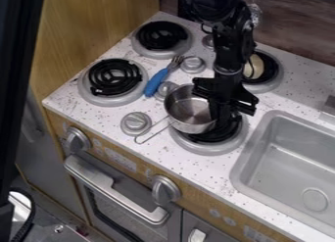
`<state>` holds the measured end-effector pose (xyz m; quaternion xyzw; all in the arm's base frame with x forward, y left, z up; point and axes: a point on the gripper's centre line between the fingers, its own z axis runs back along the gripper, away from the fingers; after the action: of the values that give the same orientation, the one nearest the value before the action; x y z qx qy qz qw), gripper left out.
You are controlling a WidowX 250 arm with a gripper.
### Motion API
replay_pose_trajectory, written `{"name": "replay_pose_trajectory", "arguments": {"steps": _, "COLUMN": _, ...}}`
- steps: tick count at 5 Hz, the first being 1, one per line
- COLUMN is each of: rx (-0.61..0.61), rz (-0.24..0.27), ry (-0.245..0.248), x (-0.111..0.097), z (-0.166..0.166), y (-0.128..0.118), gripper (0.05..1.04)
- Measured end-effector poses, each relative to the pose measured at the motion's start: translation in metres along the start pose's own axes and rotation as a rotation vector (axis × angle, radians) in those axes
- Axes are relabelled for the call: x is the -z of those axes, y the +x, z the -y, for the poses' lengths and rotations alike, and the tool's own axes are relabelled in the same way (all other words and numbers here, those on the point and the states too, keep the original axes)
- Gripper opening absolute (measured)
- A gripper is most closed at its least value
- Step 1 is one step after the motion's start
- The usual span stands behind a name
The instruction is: Move the silver pot from lower right burner to the lower left burner
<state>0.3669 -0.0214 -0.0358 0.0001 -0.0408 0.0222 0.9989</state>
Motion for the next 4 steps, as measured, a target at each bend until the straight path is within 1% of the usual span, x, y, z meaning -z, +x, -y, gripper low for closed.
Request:
{"name": "replay_pose_trajectory", "arguments": {"steps": 1, "rx": 0.046, "rz": 0.056, "ry": -0.008, "x": -0.033, "z": 0.000, "y": 0.012, "gripper": 0.064}}
{"name": "replay_pose_trajectory", "arguments": {"steps": 2, "rx": 0.052, "rz": 0.090, "ry": 0.016, "x": -0.056, "z": -0.013, "y": 0.021, "gripper": 0.061}}
{"name": "replay_pose_trajectory", "arguments": {"steps": 3, "rx": -0.012, "rz": 0.098, "ry": 0.041, "x": -0.058, "z": -0.049, "y": 0.023, "gripper": 0.061}}
{"name": "replay_pose_trajectory", "arguments": {"steps": 4, "rx": -0.069, "rz": 0.119, "ry": 0.069, "x": -0.062, "z": -0.081, "y": 0.028, "gripper": 0.061}}
